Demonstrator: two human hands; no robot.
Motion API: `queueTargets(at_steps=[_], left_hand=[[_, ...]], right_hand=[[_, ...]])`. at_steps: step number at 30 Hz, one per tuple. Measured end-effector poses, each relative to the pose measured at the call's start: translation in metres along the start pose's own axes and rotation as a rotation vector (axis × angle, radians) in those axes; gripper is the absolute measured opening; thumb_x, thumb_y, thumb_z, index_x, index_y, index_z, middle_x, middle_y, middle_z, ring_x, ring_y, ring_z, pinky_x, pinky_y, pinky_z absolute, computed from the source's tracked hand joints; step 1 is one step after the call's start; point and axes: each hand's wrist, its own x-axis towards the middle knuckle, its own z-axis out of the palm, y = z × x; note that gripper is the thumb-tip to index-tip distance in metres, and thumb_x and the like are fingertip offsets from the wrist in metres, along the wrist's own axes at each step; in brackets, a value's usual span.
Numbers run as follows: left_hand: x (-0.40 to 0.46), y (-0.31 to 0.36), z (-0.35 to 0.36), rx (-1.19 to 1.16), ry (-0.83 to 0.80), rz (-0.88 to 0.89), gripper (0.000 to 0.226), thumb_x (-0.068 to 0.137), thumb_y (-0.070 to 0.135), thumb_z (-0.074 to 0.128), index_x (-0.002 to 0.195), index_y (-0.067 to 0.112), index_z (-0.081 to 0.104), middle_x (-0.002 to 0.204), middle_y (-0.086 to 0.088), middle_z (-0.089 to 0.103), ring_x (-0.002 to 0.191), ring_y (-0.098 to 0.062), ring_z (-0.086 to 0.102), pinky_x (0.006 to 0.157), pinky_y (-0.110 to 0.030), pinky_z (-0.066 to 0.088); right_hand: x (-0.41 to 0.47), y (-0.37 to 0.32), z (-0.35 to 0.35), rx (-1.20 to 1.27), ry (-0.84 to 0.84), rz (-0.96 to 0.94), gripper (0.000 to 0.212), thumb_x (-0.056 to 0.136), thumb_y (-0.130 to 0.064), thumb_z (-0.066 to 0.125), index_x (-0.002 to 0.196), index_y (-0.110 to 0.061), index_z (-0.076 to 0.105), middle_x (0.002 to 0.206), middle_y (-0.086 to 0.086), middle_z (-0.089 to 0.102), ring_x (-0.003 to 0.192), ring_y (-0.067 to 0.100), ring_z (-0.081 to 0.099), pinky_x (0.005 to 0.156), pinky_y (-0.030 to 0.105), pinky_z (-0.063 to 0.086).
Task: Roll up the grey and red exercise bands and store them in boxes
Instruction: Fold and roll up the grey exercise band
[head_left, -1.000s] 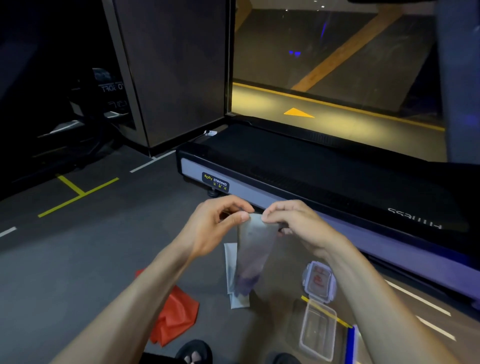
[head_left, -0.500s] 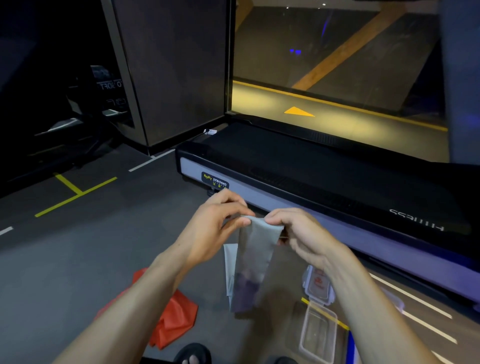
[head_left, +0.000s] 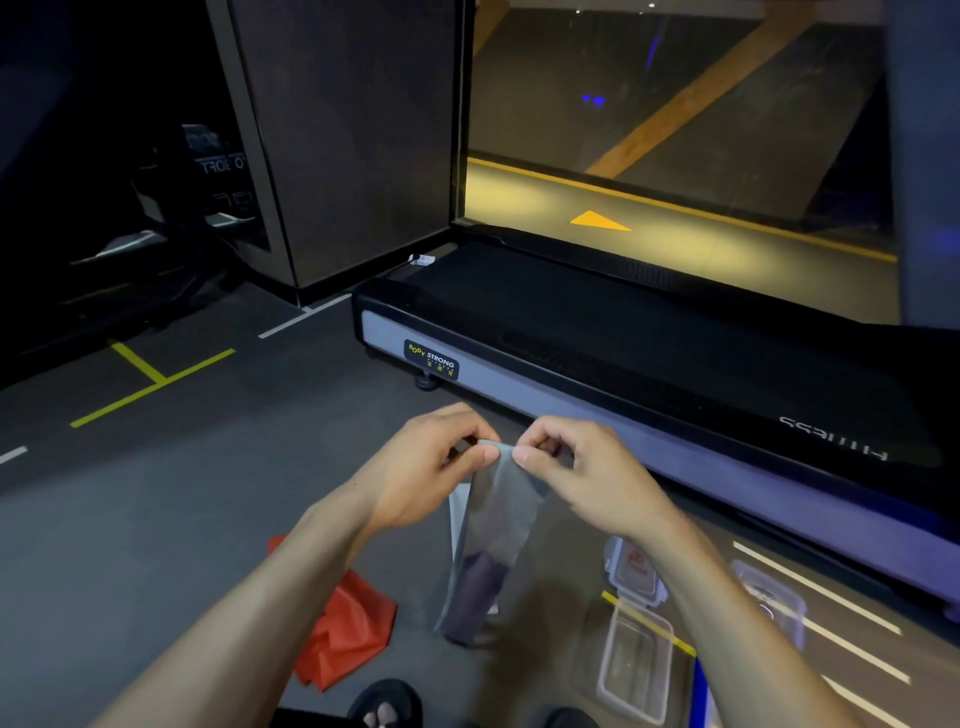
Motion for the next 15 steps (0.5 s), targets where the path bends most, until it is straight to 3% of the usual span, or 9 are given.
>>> queueTargets(at_steps=[4,9,12,15], left_hand=[[0.000,0.004,0.002,-0.097,0.023,-0.058,0.008,0.099,0.024,0.066,0.100,0.025,0.074,0.089,0.018,0.072,0.085,0.001,0.066,0.074,-0.011,0.045],[0.000,-0.005,0.004,-0.296,0.035,-0.150,0.009,0.093,0.027,0.073,0.101,0.030,0.075,0.095,0.013,0.077,0.093,-0.007,0.072,0.091,-0.037,0.056],[-0.001,-0.009,0.008,-0.383,0.028,-0.178,0.011,0.094,0.026,0.072,0.104,0.029,0.075,0.099,0.006,0.077,0.097,-0.012,0.073,0.091,-0.034,0.056],[-0.002,-0.008,0.012,-0.544,-0.016,-0.222,0.023,0.094,0.023,0.069,0.117,0.020,0.070,0.096,-0.001,0.073,0.092,-0.012,0.070,0.085,-0.025,0.055]], right_hand=[[0.002,0.000,0.001,-0.056,0.020,-0.003,0.011,0.095,-0.026,0.067,0.084,-0.026,0.068,0.089,-0.009,0.061,0.088,0.007,0.058,0.080,0.025,0.045],[0.003,-0.004,0.001,-0.068,-0.024,0.049,0.013,0.098,-0.025,0.062,0.087,-0.025,0.068,0.079,-0.007,0.066,0.072,0.002,0.056,0.064,0.014,0.036],[0.003,-0.007,0.001,-0.031,-0.095,0.067,0.011,0.099,-0.023,0.060,0.094,-0.024,0.070,0.074,-0.009,0.066,0.067,-0.001,0.054,0.063,0.015,0.040],[0.006,-0.005,0.001,0.001,-0.101,0.101,0.013,0.098,-0.021,0.062,0.088,-0.023,0.070,0.071,-0.009,0.062,0.062,0.000,0.049,0.065,0.024,0.042]])
